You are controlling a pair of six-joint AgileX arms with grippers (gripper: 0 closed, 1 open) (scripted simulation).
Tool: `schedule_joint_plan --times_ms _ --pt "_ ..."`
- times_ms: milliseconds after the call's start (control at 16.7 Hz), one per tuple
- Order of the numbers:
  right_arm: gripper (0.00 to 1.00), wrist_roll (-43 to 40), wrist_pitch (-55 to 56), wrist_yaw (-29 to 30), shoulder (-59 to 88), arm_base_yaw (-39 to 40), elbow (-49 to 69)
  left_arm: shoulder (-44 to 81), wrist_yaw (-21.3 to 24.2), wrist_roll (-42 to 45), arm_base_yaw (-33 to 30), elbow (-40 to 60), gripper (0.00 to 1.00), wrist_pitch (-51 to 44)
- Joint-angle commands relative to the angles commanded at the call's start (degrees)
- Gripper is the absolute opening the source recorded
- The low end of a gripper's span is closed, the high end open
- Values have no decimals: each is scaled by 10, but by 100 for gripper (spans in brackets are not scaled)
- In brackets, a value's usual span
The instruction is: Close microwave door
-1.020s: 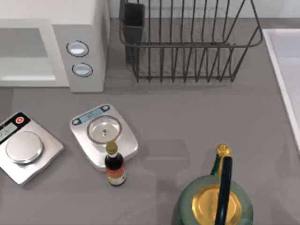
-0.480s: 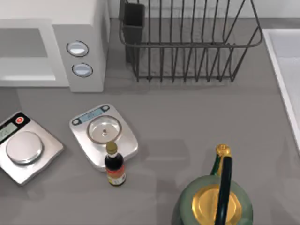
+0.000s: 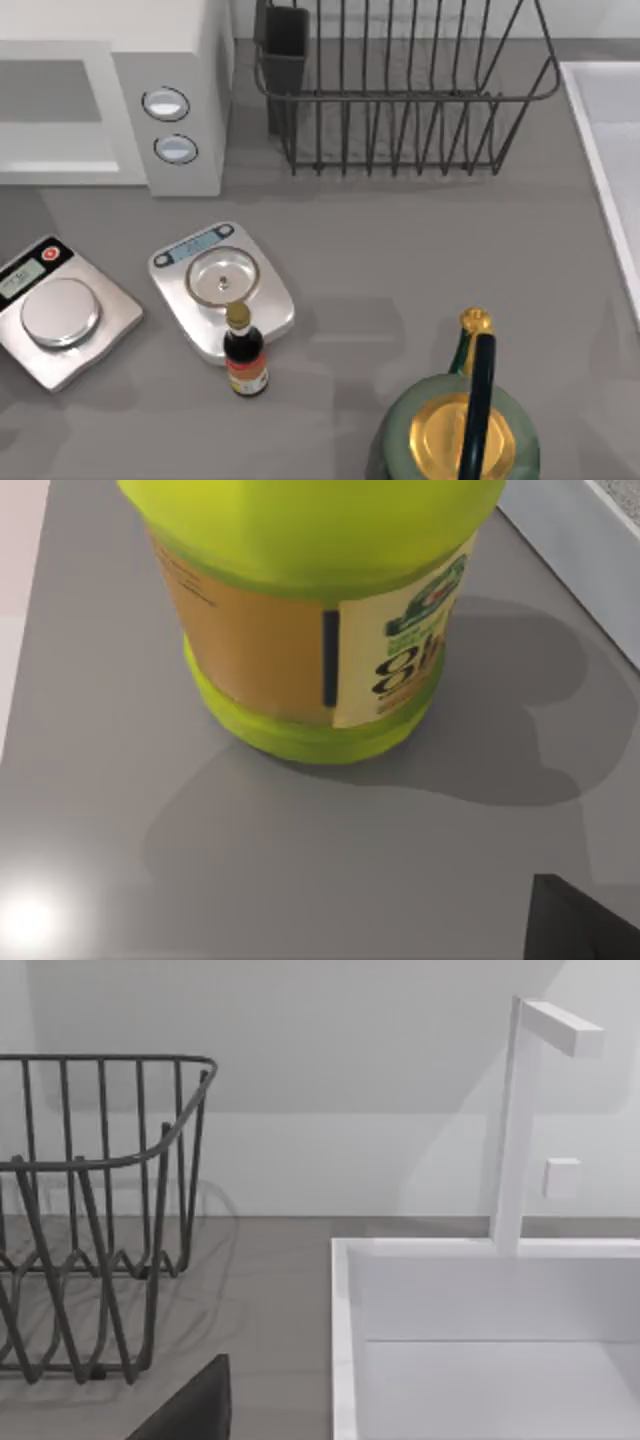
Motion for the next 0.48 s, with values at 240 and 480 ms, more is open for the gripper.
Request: schedule_joint_plan --times_ms 240,480 --pt "100 0 0 0 0 0 0 -59 -46 -59 -64 -50 0 16" --pt "100 0 0 0 0 0 0 -148 -100 -154 -176 -112 0 32"
